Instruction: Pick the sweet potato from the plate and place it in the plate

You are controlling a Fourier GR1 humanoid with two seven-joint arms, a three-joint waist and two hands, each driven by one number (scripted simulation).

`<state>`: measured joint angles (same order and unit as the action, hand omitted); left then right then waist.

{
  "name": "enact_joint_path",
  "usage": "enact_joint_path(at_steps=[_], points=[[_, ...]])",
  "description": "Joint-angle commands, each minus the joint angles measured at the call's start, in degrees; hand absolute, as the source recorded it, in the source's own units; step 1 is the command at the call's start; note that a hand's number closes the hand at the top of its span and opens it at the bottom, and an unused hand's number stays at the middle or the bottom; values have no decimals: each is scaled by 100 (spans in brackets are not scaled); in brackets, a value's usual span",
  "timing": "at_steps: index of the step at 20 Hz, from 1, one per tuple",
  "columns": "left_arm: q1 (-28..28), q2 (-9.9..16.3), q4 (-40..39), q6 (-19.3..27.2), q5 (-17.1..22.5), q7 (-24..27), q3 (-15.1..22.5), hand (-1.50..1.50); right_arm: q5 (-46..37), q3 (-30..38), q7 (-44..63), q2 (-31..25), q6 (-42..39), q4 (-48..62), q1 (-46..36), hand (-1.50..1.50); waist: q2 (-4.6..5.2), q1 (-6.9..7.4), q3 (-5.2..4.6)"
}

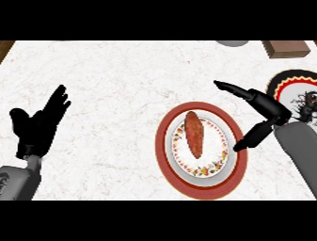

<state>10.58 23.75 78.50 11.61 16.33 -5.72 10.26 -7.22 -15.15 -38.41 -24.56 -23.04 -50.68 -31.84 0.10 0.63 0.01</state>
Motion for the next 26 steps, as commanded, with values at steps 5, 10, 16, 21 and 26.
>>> enact_joint_path(at_steps=[5, 10, 16, 21, 26], points=[[305, -117, -102, -16, -126, -210, -219, 0, -899, -540, 579, 10, -340, -30, -285, -150, -4, -47, -2], [-217, -299, 244, -70, -263, 15, -119, 0, -1595, -723, 912, 212, 152, -183, -314, -150, -14, -11, -1], [-66, -168, 219, -238, -342, -284, -432, 0, -2087, -736, 1359, 246, -129, -361, -349, -150, -8, -29, -1], [100, -565, -357, -292, -599, 107, -438, 0, -2396, -739, 1567, 355, -574, -549, -394, -150, -6, -59, -3], [90, -524, -128, -440, -660, -188, -632, 0, -2806, -596, 1960, 994, -498, -215, -758, -150, -3, -25, -1]])
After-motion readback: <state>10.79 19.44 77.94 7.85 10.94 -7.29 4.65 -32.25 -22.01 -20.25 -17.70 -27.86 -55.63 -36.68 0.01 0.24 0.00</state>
